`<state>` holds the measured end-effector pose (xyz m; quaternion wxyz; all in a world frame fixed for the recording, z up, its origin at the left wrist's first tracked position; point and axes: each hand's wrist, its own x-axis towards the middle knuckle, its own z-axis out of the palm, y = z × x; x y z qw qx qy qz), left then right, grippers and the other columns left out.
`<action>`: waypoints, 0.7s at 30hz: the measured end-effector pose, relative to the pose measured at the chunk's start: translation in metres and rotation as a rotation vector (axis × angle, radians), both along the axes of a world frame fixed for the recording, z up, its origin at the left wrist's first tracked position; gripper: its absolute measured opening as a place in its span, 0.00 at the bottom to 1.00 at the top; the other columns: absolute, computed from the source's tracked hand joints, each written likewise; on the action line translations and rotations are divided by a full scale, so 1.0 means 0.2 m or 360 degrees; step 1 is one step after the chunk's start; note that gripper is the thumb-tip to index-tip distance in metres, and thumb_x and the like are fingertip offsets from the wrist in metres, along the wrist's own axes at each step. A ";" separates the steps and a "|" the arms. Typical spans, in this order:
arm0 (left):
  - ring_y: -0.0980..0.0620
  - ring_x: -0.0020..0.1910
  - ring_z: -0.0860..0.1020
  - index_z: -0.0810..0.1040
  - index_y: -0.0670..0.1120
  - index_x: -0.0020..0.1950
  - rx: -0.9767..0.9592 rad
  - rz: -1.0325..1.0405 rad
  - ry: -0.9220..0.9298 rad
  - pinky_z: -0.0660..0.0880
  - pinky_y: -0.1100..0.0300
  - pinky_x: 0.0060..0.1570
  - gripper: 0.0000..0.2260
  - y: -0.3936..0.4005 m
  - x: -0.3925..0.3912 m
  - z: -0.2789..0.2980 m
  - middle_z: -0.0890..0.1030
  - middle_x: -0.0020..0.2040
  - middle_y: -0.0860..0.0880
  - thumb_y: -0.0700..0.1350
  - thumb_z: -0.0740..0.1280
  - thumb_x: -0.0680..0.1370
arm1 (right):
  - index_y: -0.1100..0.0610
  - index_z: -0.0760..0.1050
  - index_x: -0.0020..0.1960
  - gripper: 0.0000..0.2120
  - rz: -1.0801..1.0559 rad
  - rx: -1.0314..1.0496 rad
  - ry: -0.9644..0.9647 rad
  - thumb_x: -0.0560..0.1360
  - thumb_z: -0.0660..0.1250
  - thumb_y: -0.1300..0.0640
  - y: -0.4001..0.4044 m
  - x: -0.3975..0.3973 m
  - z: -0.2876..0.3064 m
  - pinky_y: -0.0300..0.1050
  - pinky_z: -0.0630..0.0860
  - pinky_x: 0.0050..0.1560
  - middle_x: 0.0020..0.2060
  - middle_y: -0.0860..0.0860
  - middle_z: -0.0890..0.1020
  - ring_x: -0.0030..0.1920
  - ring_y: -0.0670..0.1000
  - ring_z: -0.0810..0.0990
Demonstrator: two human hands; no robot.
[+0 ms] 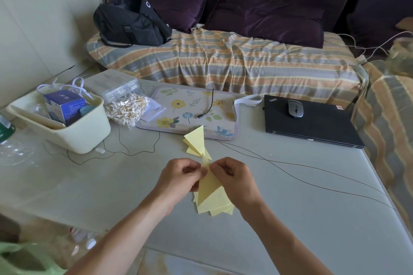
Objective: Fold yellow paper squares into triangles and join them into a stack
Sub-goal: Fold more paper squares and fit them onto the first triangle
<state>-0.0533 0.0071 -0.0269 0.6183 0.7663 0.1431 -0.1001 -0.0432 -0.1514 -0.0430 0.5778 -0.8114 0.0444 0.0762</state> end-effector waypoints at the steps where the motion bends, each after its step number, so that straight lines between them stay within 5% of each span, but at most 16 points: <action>1: 0.52 0.37 0.84 0.85 0.43 0.45 -0.0013 0.0022 -0.0004 0.83 0.58 0.43 0.05 0.00 0.00 0.01 0.86 0.37 0.49 0.41 0.71 0.79 | 0.50 0.82 0.42 0.07 0.0016 0.0015 0.0009 0.78 0.69 0.52 0.00 0.00 0.00 0.42 0.76 0.41 0.36 0.45 0.84 0.35 0.44 0.79; 8: 0.50 0.41 0.84 0.84 0.41 0.46 -0.0139 0.0153 -0.0075 0.84 0.58 0.46 0.07 0.00 0.01 0.01 0.86 0.43 0.42 0.44 0.71 0.80 | 0.52 0.82 0.40 0.09 0.0112 -0.0024 -0.0040 0.79 0.69 0.55 0.01 -0.01 0.03 0.46 0.79 0.41 0.34 0.51 0.85 0.31 0.46 0.80; 15: 0.52 0.34 0.79 0.83 0.39 0.45 -0.0223 0.0408 -0.0144 0.81 0.65 0.37 0.05 0.01 0.03 0.02 0.81 0.36 0.46 0.40 0.72 0.79 | 0.53 0.82 0.41 0.08 0.0104 0.0088 0.0009 0.79 0.68 0.57 0.01 -0.01 0.02 0.54 0.80 0.48 0.32 0.51 0.84 0.34 0.48 0.80; 21: 0.53 0.35 0.80 0.82 0.35 0.46 -0.0236 0.0283 -0.0148 0.79 0.68 0.37 0.06 0.01 0.02 0.03 0.81 0.34 0.48 0.39 0.73 0.78 | 0.52 0.80 0.42 0.07 0.0132 0.0129 0.0075 0.78 0.67 0.56 0.00 -0.01 0.02 0.52 0.79 0.47 0.34 0.48 0.84 0.35 0.46 0.80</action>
